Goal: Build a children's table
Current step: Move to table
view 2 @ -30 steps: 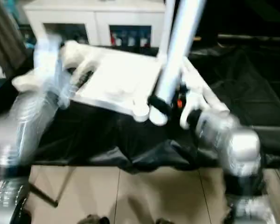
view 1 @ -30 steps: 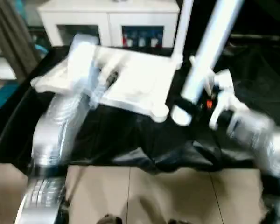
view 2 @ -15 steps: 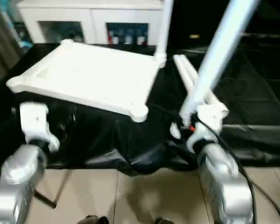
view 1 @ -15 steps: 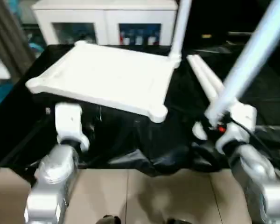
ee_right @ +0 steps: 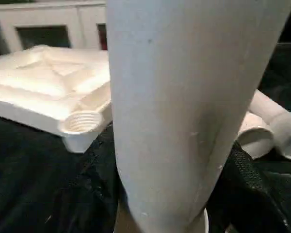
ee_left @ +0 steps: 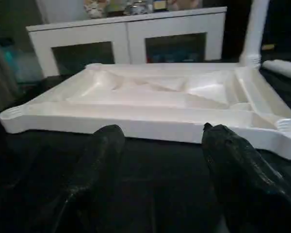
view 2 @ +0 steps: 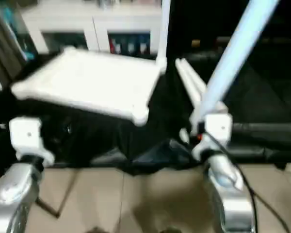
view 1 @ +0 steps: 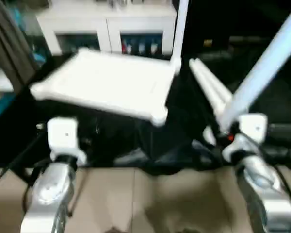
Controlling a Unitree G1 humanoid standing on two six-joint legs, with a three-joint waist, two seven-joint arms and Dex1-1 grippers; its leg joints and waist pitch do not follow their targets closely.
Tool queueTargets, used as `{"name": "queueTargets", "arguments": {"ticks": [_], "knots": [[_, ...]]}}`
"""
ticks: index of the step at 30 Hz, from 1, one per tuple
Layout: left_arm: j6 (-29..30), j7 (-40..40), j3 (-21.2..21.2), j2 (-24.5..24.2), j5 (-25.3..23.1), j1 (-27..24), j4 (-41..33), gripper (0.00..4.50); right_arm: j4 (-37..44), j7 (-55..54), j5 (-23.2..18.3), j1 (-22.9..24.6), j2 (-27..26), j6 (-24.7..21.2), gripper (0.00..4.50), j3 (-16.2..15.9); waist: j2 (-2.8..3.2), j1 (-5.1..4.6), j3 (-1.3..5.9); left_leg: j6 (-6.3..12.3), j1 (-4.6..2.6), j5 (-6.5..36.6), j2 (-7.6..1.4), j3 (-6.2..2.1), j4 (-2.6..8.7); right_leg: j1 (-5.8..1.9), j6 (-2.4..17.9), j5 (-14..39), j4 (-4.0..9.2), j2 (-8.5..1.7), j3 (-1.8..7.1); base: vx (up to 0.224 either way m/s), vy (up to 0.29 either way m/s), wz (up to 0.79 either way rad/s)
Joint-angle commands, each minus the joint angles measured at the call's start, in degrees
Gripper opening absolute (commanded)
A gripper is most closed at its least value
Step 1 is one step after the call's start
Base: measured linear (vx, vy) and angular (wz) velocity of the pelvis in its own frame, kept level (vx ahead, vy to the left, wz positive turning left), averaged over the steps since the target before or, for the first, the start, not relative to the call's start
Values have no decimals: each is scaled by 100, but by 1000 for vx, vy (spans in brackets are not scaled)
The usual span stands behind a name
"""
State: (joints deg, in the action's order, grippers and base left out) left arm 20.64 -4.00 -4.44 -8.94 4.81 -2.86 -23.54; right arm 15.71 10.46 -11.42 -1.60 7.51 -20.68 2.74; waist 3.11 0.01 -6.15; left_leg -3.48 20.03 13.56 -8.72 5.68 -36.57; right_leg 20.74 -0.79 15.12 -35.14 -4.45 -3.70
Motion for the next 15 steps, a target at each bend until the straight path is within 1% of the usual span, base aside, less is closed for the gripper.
{"name": "queueTargets", "arguments": {"ticks": [1, 2, 3, 4, 5, 6, 7, 8, 9, 10, 11, 12, 13, 14, 15], "knots": [[-46, 46, 7, 0, 12, -10, -42, 301, 139, 120, -102, -2, 59, 70, 190, 13, 168, 76, 115, -146, 242, 5858, -603, -153, 1475, -509, 340, 872, -664, 82, -222, -98, 43, -5], [-103, 35, 2, 53, 59, -76, -81, 301, 174, 278, -162, 8, 90, 55, 190, -97, -79, 255, 158, 184, 263, 5488, -584, 99, 1393, -573, 174, 753, -815, 48, -94, -76, -38, 5], [-129, 10, 19, 56, 57, -89, -81, 301, 166, 310, -212, -7, 79, 18, 190, -106, -323, 294, 258, 175, -143, 4237, -442, 288, 826, -321, -24, 3359, -376, -169, 452, 49, -143, 8], [-146, -10, 33, 56, 50, -101, -83, 301, 161, 321, -246, -13, 67, -9, 190, -103, -350, 231, 104, 385, -414, 1596, -18, 203, -627, 137, 408, 6627, 1129, -1051, 814, 49, -143, 8], [-144, -32, 38, 58, 50, -109, -88, 301, 148, 335, -273, -17, 49, -4, 190, -81, -505, 257, 115, 547, -13, 661, 91, 12, -636, -203, 594, 6636, 1092, -897, 1059, 102, -79, -12], [-140, -51, 52, 42, 31, -104, -69, 301, 124, 353, -292, -27, 45, -6, 190, -61, -424, 345, 178, 423, 263, 459, -13, -130, -520, -621, 703, 5808, 897, -946, 997, 59, 24, 1], [-157, -74, 61, 25, 20, -96, -48, 301, 94, 381, -292, -36, 59, 2, 190, -55, -386, 365, 139, 374, 153, 734, -92, -126, -287, -516, 803, 5302, 845, -814, 906, 59, 24, 1], [-173, -97, 63, 18, 25, -76, -22, 301, 57, 426, -324, -48, 75, -4, 190, -37, -279, 310, 248, 270, -172, 1196, -145, -56, 168, -471, 1123, 3933, 623, -395, 499, 13, 33, 27], [-171, -97, 62, 18, 26, -73, -22, 301, 56, 427, -326, -51, 75, -5, 190, -36, -192, 188, 300, 379, -418, 2007, -307, -164, 566, -276, 1266, 2697, 346, 1, 310, -1, 35, 24], [-152, -99, 56, 15, 28, -58, -37, 301, 46, 434, -353, -69, 80, -11, 190, -15, -129, 84, 254, 356, -558, 2633, -440, -263, 700, -128, 1269, 2253, 205, 73, 240, -1, 35, 24], [-147, -116, 54, 20, 52, -58, -55, 301, 43, 430, -361, -77, 76, -9, 190, -6, -52, -63, 379, 506, -712, 2889, -604, -486, 850, -130, 1179, 1045, -36, 70, 141, 39, 51, 9], [-147, -118, 54, 20, 56, -59, -57, 301, 40, 430, -360, -79, 74, -8, 190, -5, -49, -143, 388, 917, -703, 2655, -631, -589, 896, -87, 871, 425, -133, 28, 82, 87, 56, -1], [-145, -136, 57, 20, 68, -62, -71, 301, 20, 426, -350, -89, 66, 8, 190, -4, -81, -171, 389, 1163, -700, 2512, -598, -580, 882, -65, 757, 292, -113, -8, 85, 87, 56, -1], [-143, -159, 66, 19, 65, -55, -81, 301, -8, 407, -329, -100, 59, 38, 190, -24, -160, -188, 386, 1584, -595, 2033, -434, -441, 777, -137, 741, 82, 84, -140, 170, 100, 21, 2], [-139, -166, 70, 20, 63, -50, -85, 301, -19, 396, -319, -103, 53, 50, 190, -35, -261, -107, 426, 1608, -118, 1302, -66, -70, 514, -607, 1007, -128, 401, -352, 430, 69, 3, 5]]}}
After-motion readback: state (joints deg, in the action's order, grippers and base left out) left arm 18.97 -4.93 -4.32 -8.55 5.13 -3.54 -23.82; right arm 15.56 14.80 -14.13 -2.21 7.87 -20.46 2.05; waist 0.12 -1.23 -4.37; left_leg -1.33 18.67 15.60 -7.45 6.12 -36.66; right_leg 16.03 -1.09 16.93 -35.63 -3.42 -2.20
